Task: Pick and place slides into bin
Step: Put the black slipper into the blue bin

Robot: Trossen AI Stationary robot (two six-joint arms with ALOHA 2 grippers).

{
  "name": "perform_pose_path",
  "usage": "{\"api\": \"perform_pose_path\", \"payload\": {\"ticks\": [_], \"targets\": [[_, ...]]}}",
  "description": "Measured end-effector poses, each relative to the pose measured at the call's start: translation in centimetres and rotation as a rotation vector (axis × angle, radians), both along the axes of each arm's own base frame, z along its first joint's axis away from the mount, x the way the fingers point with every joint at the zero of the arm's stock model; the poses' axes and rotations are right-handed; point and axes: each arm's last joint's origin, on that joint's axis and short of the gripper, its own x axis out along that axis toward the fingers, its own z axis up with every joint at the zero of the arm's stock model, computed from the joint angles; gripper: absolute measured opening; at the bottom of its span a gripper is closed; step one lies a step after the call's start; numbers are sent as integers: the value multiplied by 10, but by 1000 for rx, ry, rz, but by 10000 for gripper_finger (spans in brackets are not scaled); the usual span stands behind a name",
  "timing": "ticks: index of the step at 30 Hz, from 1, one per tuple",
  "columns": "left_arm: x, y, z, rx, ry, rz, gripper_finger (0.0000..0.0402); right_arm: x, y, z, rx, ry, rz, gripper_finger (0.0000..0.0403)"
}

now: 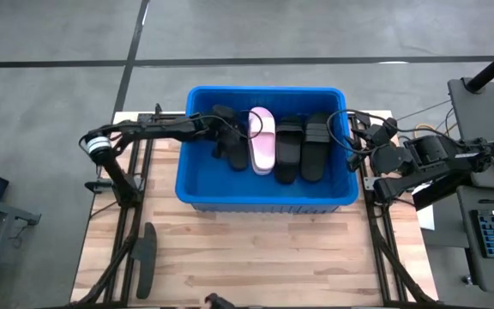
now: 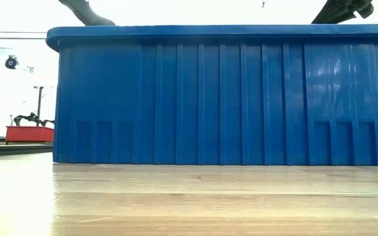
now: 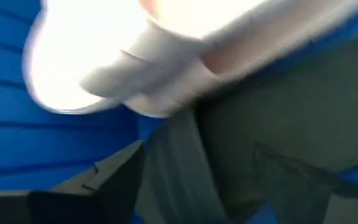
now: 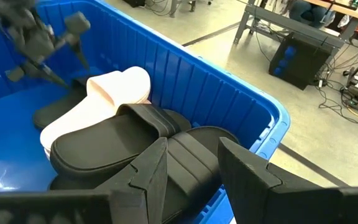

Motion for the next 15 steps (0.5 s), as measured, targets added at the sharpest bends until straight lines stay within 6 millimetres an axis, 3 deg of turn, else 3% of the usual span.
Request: {"api": "perform_pose_path", "payload": {"ticks": [5, 9, 12, 15], "targets": [[-7, -23, 55, -62, -118, 163, 303, 0, 0, 0, 0, 1, 0, 132], [-19, -54, 114, -129, -344, 212, 304, 0, 0, 0, 2, -5, 1, 132], [-33, -79, 155, -247, -552, 247, 303, 0, 0, 0, -1, 1, 5, 132], [-51, -102, 183, -423, -720, 285, 303, 0, 0, 0, -14, 15, 12, 132]]}}
